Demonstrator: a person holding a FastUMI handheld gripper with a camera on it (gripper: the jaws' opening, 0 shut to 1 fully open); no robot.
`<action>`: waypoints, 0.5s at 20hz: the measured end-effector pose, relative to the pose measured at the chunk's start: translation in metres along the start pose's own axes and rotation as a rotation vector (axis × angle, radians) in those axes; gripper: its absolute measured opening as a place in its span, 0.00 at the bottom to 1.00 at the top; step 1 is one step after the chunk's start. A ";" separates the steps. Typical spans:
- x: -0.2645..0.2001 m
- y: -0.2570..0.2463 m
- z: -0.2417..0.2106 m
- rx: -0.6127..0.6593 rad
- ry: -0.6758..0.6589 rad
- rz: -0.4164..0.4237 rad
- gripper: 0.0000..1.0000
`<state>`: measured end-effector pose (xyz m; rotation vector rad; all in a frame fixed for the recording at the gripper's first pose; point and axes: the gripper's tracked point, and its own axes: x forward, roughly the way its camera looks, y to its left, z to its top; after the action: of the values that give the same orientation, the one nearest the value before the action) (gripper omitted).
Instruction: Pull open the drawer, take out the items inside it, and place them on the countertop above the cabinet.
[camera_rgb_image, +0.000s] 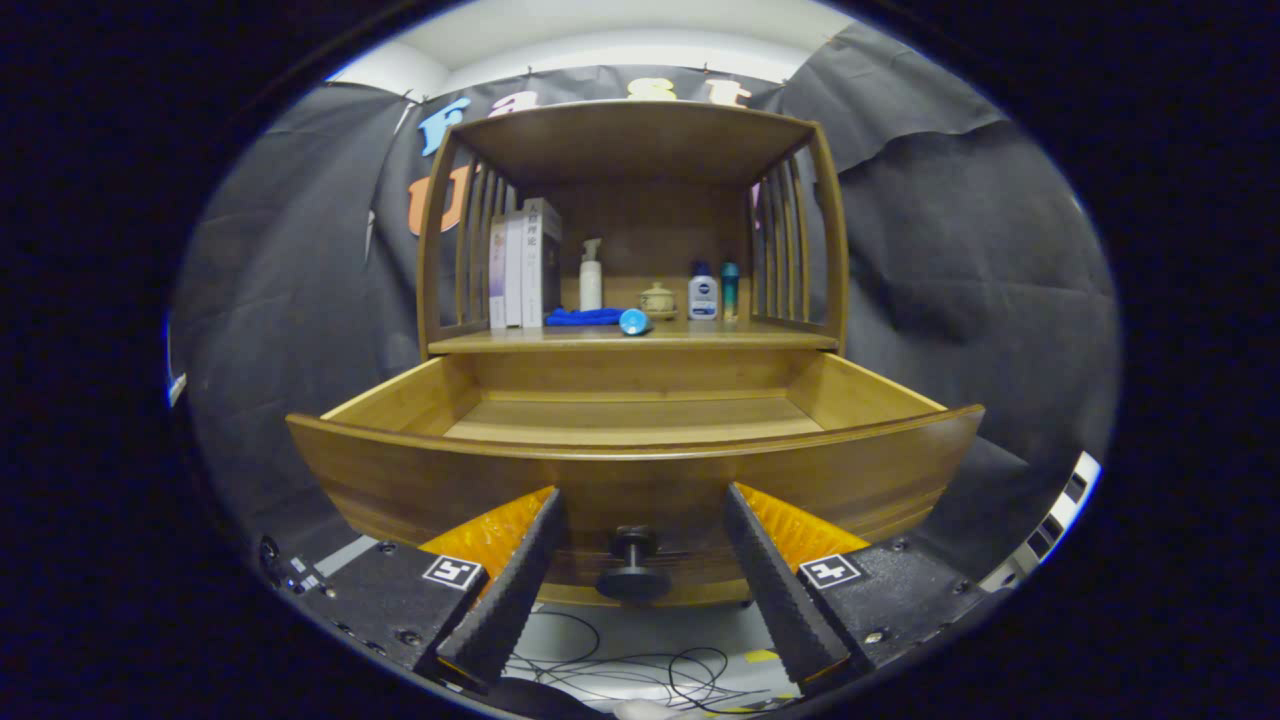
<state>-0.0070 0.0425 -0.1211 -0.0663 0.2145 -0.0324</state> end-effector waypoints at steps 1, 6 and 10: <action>0.001 0.002 0.001 0.005 -0.010 0.001 1.00; 0.003 0.007 0.000 0.009 -0.033 -0.001 0.99; 0.006 0.007 0.001 0.013 -0.050 0.006 0.98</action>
<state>-0.0011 0.0493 -0.1218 -0.0534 0.1643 -0.0262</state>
